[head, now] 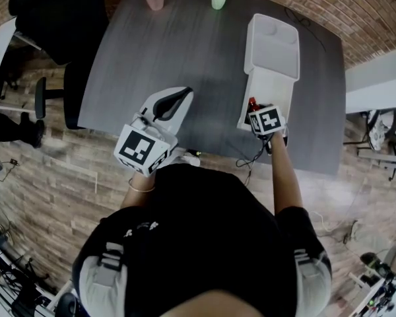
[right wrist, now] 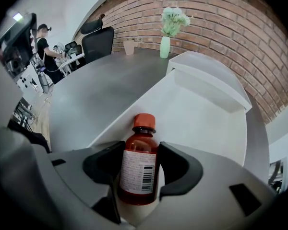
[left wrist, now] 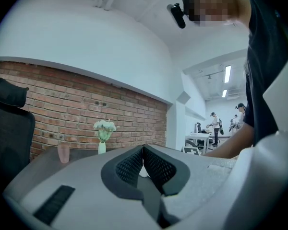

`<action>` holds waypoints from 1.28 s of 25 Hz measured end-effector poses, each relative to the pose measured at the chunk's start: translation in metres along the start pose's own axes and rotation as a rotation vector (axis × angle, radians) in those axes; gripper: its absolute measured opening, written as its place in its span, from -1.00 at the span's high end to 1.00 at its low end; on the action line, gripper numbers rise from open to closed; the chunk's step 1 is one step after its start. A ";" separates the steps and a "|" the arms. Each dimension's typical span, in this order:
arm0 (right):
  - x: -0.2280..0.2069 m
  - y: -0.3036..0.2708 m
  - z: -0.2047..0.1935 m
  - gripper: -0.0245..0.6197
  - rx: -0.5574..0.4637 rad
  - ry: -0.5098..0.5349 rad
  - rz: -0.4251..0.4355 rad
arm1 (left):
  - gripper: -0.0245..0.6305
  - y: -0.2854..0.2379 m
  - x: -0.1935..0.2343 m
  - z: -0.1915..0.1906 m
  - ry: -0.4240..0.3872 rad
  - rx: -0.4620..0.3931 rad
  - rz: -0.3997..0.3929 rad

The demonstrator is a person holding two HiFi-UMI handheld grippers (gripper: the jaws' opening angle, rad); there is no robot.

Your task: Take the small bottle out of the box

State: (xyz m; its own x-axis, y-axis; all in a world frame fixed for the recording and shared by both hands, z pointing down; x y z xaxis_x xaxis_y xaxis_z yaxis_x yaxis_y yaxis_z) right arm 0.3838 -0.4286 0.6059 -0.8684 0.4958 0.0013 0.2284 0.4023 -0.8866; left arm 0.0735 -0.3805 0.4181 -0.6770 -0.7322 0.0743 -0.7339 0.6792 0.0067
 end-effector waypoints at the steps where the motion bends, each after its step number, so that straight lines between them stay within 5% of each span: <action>1: 0.000 -0.001 0.000 0.21 -0.005 -0.002 -0.001 | 0.92 0.001 0.001 0.000 0.001 -0.002 0.002; 11: -0.001 0.009 -0.002 0.24 -0.104 0.000 -0.039 | 0.92 0.006 -0.001 0.002 0.003 -0.009 -0.006; 21: -0.004 0.065 0.001 0.24 -0.371 -0.219 -0.159 | 0.92 0.011 -0.004 0.000 0.006 -0.005 -0.039; 32: 0.020 0.130 -0.016 0.24 -0.573 -0.295 -0.175 | 0.92 0.000 -0.030 0.007 -0.008 0.008 -0.142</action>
State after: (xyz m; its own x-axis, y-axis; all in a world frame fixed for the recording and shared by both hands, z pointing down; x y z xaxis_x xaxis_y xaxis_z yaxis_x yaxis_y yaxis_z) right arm 0.4030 -0.3535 0.4983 -0.9794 0.1870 -0.0760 0.1997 0.8436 -0.4985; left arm 0.0934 -0.3584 0.4085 -0.5664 -0.8215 0.0652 -0.8230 0.5680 0.0086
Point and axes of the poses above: the fingertips, and each gripper's own axes: y backward along the fingers, x to its left, z out of its top, the point moved 9 cm from there along y, backward along the fingers, and after that the axes turned 4 degrees about -x, right-handed, at the moved point
